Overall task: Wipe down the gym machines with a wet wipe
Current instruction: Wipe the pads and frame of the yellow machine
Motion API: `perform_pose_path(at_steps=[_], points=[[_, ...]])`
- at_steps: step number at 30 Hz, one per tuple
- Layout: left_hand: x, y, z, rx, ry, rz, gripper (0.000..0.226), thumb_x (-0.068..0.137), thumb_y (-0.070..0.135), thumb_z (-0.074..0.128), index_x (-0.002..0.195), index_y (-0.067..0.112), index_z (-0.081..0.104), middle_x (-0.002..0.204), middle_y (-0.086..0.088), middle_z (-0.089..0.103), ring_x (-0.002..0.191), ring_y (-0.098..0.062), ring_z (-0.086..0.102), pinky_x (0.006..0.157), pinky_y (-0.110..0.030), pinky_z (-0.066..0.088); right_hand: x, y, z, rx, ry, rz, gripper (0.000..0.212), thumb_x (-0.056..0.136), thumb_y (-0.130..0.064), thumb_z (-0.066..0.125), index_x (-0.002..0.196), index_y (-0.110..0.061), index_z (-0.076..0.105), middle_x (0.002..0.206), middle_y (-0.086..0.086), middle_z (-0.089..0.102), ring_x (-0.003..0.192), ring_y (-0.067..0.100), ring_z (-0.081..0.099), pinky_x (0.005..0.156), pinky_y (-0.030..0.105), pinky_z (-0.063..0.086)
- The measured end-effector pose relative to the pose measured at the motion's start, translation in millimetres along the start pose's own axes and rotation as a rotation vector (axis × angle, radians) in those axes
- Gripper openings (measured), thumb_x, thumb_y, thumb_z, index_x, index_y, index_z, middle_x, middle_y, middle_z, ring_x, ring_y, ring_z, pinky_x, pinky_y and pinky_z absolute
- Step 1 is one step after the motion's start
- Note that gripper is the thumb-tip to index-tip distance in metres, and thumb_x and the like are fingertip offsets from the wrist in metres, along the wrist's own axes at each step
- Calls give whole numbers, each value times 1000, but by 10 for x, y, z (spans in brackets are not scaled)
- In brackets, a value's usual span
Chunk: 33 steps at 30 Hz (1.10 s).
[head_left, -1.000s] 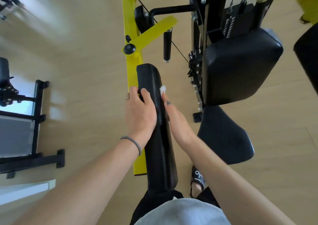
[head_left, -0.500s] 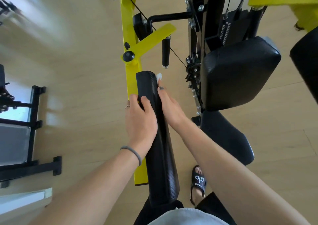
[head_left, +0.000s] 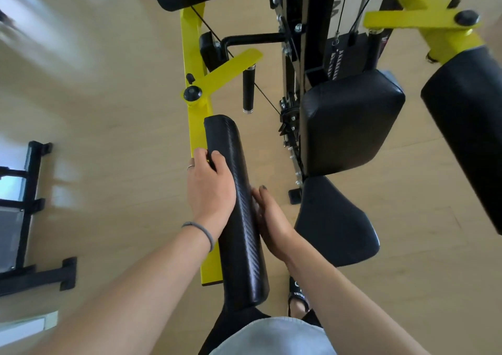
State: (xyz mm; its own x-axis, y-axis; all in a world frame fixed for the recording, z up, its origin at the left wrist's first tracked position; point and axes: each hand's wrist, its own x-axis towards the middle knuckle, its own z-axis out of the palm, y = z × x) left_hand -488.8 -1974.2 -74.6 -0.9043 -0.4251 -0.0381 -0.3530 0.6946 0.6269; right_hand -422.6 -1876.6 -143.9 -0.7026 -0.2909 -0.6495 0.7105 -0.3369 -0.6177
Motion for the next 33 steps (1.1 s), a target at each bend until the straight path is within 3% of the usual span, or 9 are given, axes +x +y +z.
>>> perform_pose_path(at_steps=[3, 6, 11, 15, 20, 23, 27, 29, 33], points=[[-11, 1, -9, -14, -7, -1, 25, 105, 35, 35, 96, 15, 47, 97, -5, 57, 90, -29, 48, 68, -37, 34, -282, 206, -59, -17, 28, 58, 33, 98, -71, 29, 110, -56, 56, 124, -18, 61, 132, 13, 50, 124, 45, 23], [-17, -1, -21, -20, -19, -5, 25, 105, 36, 35, 98, 15, 47, 101, -7, 57, 89, -30, 48, 70, -40, 38, -341, 207, 5, -70, 70, 43, 46, 92, -78, 32, 122, -51, 54, 135, -12, 60, 133, 13, 50, 122, 45, 25], [-15, -1, -15, -19, -8, 1, 27, 105, 36, 35, 98, 14, 47, 103, -11, 59, 91, -33, 50, 70, -41, 39, -78, -260, 170, 41, 29, 1, 38, 106, -56, 26, 107, -42, 61, 113, -12, 69, 111, 7, 62, 103, 31, 41], [7, -23, 7, -16, 6, 12, 26, 105, 36, 36, 99, 14, 48, 101, -9, 59, 88, -30, 49, 67, -38, 36, -340, 42, 74, 25, 45, 55, 33, 105, -56, 29, 111, -46, 59, 113, -20, 68, 117, 5, 58, 111, 30, 35], [8, -27, 12, -7, 16, 13, 27, 105, 35, 36, 101, 12, 50, 94, -5, 56, 85, -28, 45, 68, -38, 35, -508, 497, -87, 163, 84, 221, 43, 103, -62, 31, 128, -40, 58, 134, -10, 63, 134, 18, 53, 122, 42, 29], [-5, -21, 10, -4, 27, 15, 27, 105, 35, 36, 103, 11, 50, 93, -4, 53, 85, -26, 42, 69, -36, 31, -366, 333, -16, 142, 83, 233, 56, 103, -65, 27, 132, -31, 61, 131, 0, 68, 127, 22, 60, 120, 45, 33], [1, -49, 25, -36, 21, 16, 28, 105, 36, 36, 103, 11, 51, 93, -5, 54, 87, -29, 46, 70, -36, 34, -491, 360, 41, 132, 165, 279, 61, 102, -66, 30, 135, -26, 62, 131, 6, 68, 112, 20, 68, 108, 38, 47], [8, -62, 27, -47, 23, 17, 30, 104, 36, 36, 104, 11, 52, 94, -7, 56, 88, -30, 48, 69, -36, 35, -659, 484, 10, 191, 184, 326, 60, 104, -61, 27, 136, -21, 58, 134, 7, 64, 95, 15, 71, 82, 28, 55], [-2, -82, 27, -65, 20, 31, 31, 105, 36, 36, 104, 10, 53, 100, -12, 60, 90, -32, 52, 70, -38, 40, -946, 608, 65, 357, 240, 389, 54, 107, -56, 27, 123, -12, 54, 120, 13, 69, 99, 25, 69, 68, 32, 55]])
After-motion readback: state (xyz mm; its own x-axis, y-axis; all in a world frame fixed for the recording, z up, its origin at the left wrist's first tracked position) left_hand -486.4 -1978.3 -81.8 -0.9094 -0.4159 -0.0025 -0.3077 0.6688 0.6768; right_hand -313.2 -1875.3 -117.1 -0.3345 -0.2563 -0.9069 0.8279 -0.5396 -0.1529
